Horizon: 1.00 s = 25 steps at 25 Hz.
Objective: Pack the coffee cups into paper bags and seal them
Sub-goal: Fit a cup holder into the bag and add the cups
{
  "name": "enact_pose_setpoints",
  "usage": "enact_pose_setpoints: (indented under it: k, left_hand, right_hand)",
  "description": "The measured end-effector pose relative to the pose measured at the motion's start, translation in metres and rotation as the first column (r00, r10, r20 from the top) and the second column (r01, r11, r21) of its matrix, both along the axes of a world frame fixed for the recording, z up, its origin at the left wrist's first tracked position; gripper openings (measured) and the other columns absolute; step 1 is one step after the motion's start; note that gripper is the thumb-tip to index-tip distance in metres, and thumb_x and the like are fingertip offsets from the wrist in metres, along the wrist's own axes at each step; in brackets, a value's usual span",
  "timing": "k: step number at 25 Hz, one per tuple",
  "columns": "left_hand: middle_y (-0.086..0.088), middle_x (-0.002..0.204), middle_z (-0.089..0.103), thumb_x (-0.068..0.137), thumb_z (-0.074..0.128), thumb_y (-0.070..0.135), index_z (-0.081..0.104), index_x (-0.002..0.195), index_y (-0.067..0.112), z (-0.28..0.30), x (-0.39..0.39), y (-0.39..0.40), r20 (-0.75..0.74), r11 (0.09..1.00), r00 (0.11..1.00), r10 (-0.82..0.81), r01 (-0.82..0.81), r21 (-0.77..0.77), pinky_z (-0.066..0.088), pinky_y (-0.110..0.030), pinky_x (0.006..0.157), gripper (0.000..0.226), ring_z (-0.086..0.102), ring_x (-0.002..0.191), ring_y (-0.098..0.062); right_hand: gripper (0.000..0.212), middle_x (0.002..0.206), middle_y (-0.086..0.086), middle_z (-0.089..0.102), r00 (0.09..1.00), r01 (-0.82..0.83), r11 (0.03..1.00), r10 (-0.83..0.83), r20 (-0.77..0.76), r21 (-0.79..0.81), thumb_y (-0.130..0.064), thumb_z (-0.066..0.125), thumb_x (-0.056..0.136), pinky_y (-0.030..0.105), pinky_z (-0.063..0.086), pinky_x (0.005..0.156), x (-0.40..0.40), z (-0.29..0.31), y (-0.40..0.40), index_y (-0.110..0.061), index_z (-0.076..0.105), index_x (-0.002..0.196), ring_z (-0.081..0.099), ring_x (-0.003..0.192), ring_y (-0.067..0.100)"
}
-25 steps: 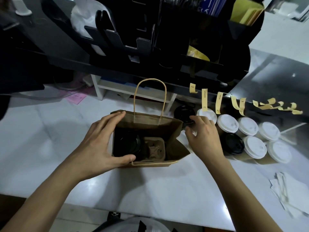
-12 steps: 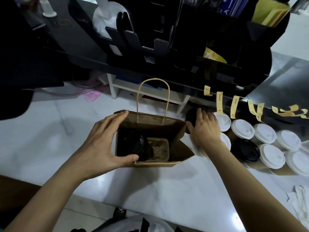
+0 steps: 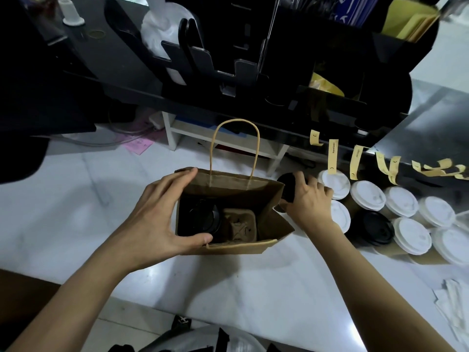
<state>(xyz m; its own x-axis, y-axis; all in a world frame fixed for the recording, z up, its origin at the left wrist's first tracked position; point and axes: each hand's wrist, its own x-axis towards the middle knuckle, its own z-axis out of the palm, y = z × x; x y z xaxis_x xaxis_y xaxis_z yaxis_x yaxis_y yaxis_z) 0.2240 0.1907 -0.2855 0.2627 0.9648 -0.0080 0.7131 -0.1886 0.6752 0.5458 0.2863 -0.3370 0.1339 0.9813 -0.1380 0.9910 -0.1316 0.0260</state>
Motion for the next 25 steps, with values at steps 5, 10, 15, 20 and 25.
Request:
enact_pose_setpoints:
  k: [5, 10, 15, 20, 25]
  left_hand:
    - [0.04, 0.153, 0.011, 0.064, 0.066, 0.079, 0.008, 0.154, 0.053, -0.002, 0.0, 0.001, -0.006, 1.0, 1.0, -0.009, 0.009, 0.016, 0.027, -0.029, 0.108, 0.111, 0.009, 0.142, 0.01]
    - [0.041, 0.155, 0.007, 0.066, 0.066, 0.078, 0.008, 0.154, 0.053, -0.002, 0.001, 0.003, -0.011, 0.999, 0.999, -0.045, 0.045, 0.02, 0.026, -0.033, 0.113, 0.109, 0.007, 0.146, 0.008]
    - [0.039, 0.157, 0.007, 0.066, 0.067, 0.077, 0.01, 0.155, 0.052, -0.001, 0.001, 0.005, 0.001, 0.997, 0.998, -0.065, 0.065, 0.028, 0.026, -0.033, 0.114, 0.108, 0.008, 0.146, 0.007]
    - [0.038, 0.158, 0.006, 0.064, 0.067, 0.078, 0.008, 0.154, 0.054, -0.004, 0.0, 0.007, 0.008, 0.997, 0.997, -0.075, 0.075, 0.023, 0.025, -0.034, 0.114, 0.11, 0.007, 0.147, 0.005]
    - [0.037, 0.158, 0.005, 0.064, 0.069, 0.079, 0.008, 0.153, 0.057, -0.006, 0.001, 0.008, 0.02, 0.997, 0.997, -0.075, 0.074, 0.032, 0.024, -0.031, 0.11, 0.11, 0.008, 0.145, 0.006]
  right_hand:
    - [0.079, 0.126, 0.016, 0.054, 0.986, 0.026, 0.999, -0.018, -0.167, 0.048, -0.05, 0.077, 0.082, 0.053, 0.041, 0.102, -0.005, 0.023, -0.013, -0.017, 0.035, 0.14, 0.057, 0.116, 0.04]
    - [0.097, 0.135, 0.014, 0.043, 0.914, 0.073, 0.987, -0.01, -0.405, 0.141, -0.06, 0.079, 0.075, 0.05, 0.05, 0.101, -0.006, 0.062, -0.028, -0.022, 0.033, 0.151, 0.051, 0.119, 0.035]
    - [0.094, 0.139, 0.008, 0.04, 0.885, 0.13, 0.959, 0.003, -0.466, 0.252, -0.062, 0.081, 0.069, 0.047, 0.045, 0.106, -0.002, 0.101, -0.042, -0.03, 0.036, 0.145, 0.041, 0.132, 0.032]
    - [0.089, 0.127, -0.004, 0.052, 0.849, 0.177, 0.884, 0.085, -0.522, 0.432, -0.07, 0.077, 0.064, 0.045, 0.047, 0.098, -0.006, 0.137, -0.061, -0.031, 0.041, 0.135, 0.048, 0.122, 0.025]
    - [0.082, 0.124, -0.015, 0.057, 0.734, 0.142, 0.872, 0.225, -0.641, 0.468, -0.078, 0.073, 0.065, 0.017, 0.041, 0.084, -0.018, 0.16, -0.081, -0.039, 0.045, 0.131, 0.056, 0.116, 0.008]
